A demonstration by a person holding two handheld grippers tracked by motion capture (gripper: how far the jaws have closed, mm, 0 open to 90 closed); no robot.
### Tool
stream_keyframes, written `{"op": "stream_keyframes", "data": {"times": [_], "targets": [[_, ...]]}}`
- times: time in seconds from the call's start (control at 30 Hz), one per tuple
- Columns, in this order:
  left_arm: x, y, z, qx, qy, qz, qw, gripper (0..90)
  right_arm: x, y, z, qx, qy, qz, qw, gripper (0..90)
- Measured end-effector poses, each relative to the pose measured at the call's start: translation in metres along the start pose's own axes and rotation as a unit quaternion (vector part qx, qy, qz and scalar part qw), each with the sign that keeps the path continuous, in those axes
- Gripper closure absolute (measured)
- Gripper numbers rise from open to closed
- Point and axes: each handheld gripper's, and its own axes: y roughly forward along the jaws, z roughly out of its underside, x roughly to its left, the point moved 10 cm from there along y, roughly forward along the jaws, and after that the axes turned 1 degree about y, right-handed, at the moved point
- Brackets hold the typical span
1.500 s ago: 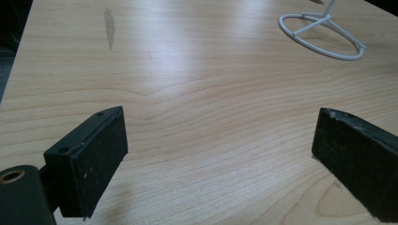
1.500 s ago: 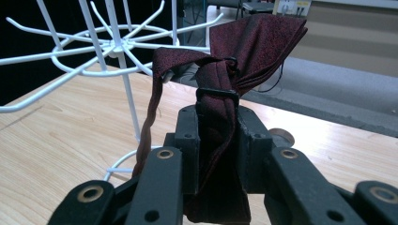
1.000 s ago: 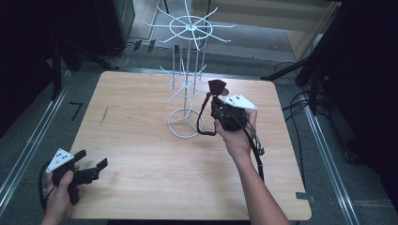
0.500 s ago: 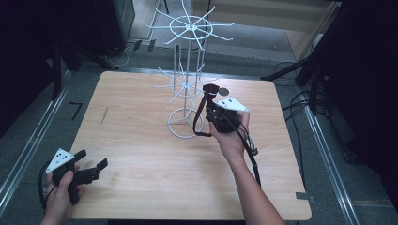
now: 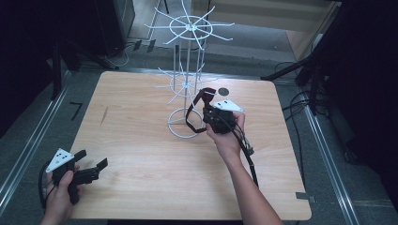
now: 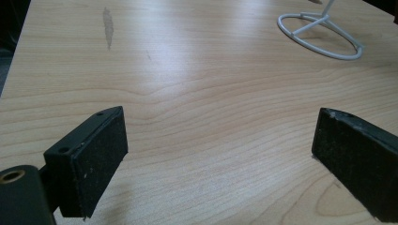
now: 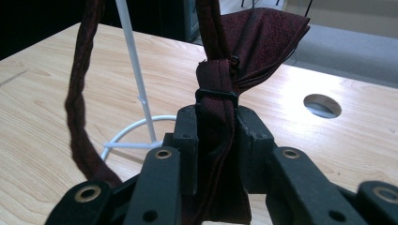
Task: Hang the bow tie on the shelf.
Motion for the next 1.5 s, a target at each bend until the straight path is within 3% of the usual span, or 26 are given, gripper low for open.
{"op": "stream_keyframes", "data": {"times": [0.13,0.47,1.0,1.23,1.27,1.33,1.37,1.5], "targets": [[0.0,0.0,0.0,0.0,0.0,-0.002,1.0,4.4,-0.003,0.005,0.006,0.001,0.021,-0.01,0.9997,71.4],[0.0,0.0,0.0,-0.001,0.0,-0.004,1.0,4.4,-0.005,0.015,0.017,0.013,0.046,-0.023,0.9986,67.4],[0.0,0.0,0.0,0.001,0.001,-0.005,1.0,4.9,-0.005,0.021,0.03,0.027,0.064,-0.049,0.9964,58.8],[0.0,0.0,0.0,0.001,0.001,-0.007,1.0,4.9,-0.005,0.018,0.029,0.021,0.064,-0.069,0.9954,44.9],[0.0,-0.001,0.0,-0.002,0.0,-0.012,0.9999,4.8,-0.006,0.016,0.028,0.018,0.058,-0.065,0.996,36.3],[0.001,-0.001,0.0,-0.004,0.001,-0.015,0.9999,4.9,-0.007,0.015,0.027,0.015,0.056,-0.059,0.9966,31.2],[0.001,-0.001,0.0,-0.006,0.005,-0.024,0.9997,4.8,-0.009,0.011,0.027,0.015,0.049,-0.044,0.9977,22.1],[0.001,-0.002,-0.001,-0.012,0.01,-0.033,0.9994,4.8,-0.009,0.005,0.025,0.012,0.043,-0.037,0.9983,14.2]]}}
